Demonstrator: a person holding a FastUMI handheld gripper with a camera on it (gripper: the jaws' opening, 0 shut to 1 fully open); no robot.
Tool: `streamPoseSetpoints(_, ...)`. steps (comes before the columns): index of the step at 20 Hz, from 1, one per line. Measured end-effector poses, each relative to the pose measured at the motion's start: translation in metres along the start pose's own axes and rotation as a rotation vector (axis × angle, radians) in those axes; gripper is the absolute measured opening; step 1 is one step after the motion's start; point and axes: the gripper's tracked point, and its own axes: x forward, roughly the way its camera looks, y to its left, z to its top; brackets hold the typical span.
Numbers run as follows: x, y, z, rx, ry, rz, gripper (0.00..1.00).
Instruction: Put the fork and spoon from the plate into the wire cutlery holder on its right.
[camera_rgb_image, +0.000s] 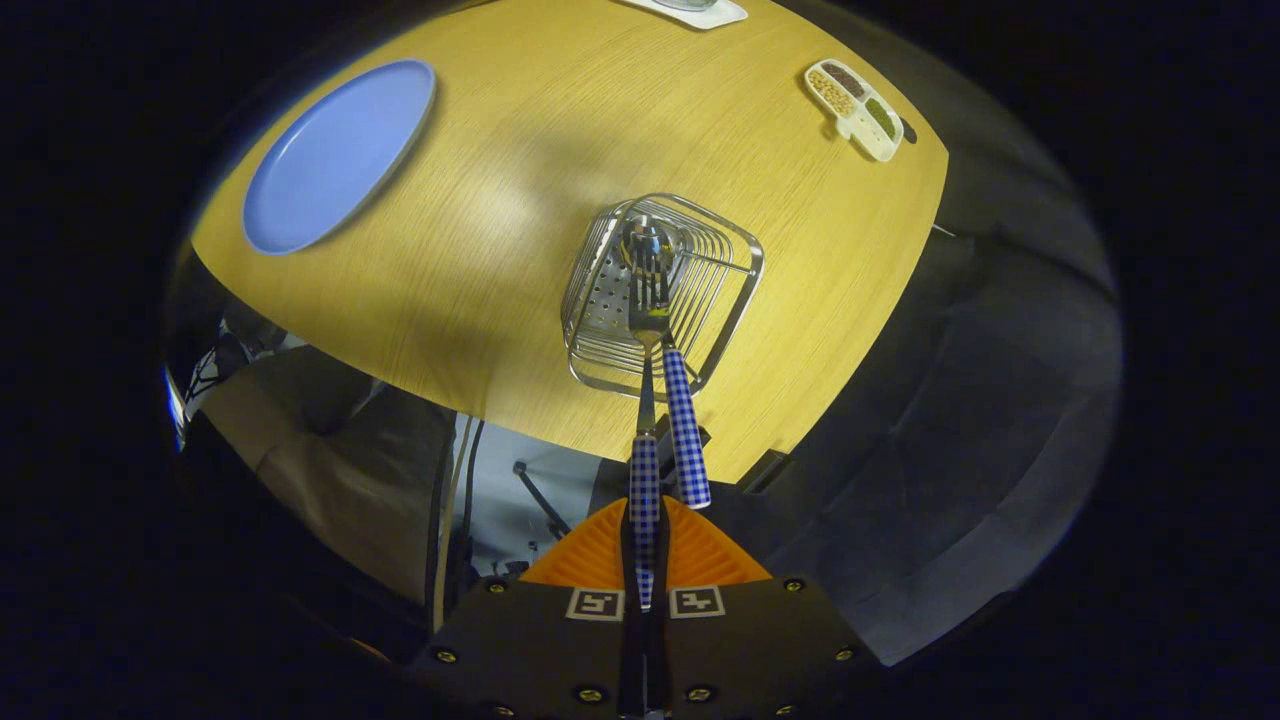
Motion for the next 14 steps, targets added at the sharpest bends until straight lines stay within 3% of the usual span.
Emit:
streamPoseSetpoints(9, 0.009, 0.0, 0.016, -0.027, 0.008, 0.009, 0.02)
streamPoseSetpoints(14, 0.01, -0.001, 0.02, -0.027, -0.036, 0.016, 0.11)
